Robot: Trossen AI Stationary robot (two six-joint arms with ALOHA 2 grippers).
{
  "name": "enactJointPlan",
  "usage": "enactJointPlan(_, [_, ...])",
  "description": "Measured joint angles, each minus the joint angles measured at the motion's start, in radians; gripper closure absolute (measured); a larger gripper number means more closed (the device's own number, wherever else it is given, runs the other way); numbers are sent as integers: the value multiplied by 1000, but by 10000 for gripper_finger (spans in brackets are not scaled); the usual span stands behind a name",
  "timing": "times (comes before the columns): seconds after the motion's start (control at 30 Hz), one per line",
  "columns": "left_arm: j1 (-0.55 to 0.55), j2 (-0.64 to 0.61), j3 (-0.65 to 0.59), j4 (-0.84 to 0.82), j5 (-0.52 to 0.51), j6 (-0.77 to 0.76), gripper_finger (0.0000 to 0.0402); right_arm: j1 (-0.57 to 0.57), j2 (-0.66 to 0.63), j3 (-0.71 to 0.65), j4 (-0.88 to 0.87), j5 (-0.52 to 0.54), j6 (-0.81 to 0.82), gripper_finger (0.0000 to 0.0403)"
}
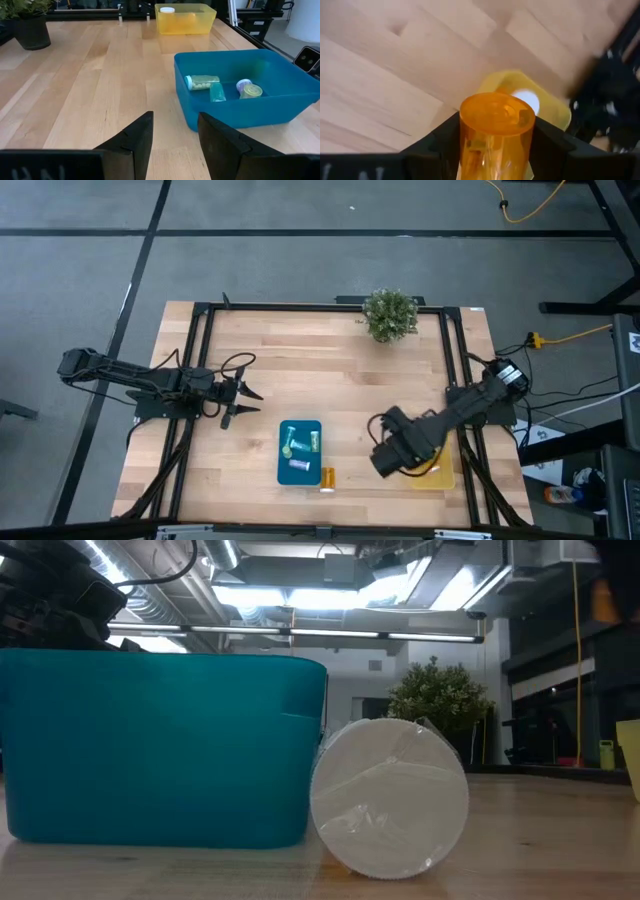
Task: Pick and place medicine bottles into bin by pill shape (circle, oval)
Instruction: Put the large orange pill bottle into the yellow bin
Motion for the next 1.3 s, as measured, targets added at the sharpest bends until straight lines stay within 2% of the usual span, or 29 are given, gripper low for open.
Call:
enactJointPlan(0.13, [0, 0, 0, 0, 0, 5, 254, 81, -11, -80, 8, -57, 183, 219])
enactJointPlan(0.27, [0, 0, 0, 0, 0, 5, 254, 151, -22, -175, 5, -228, 391, 219])
enactJointPlan(0.37, [0, 0, 0, 0, 0, 5, 254, 188, -33, -221, 17, -298, 492, 218])
enactJointPlan(0.47, [0, 0, 0, 0, 0, 6, 254, 204, -34, -231, 37, -291, 540, 218])
enactJointPlan(0.67, [0, 0, 0, 1, 0, 5, 254, 203, -36, -231, 22, -189, 555, 216])
enactJointPlan(0.9, [0, 0, 0, 2, 0, 6, 254, 200, -36, -231, 16, -187, 557, 191])
enactJointPlan(1.17, [0, 0, 0, 2, 0, 6, 254, 200, -36, -231, 5, -186, 554, 141])
enactJointPlan(1.3, [0, 0, 0, 2, 0, 6, 254, 200, -36, -231, 10, -186, 555, 133])
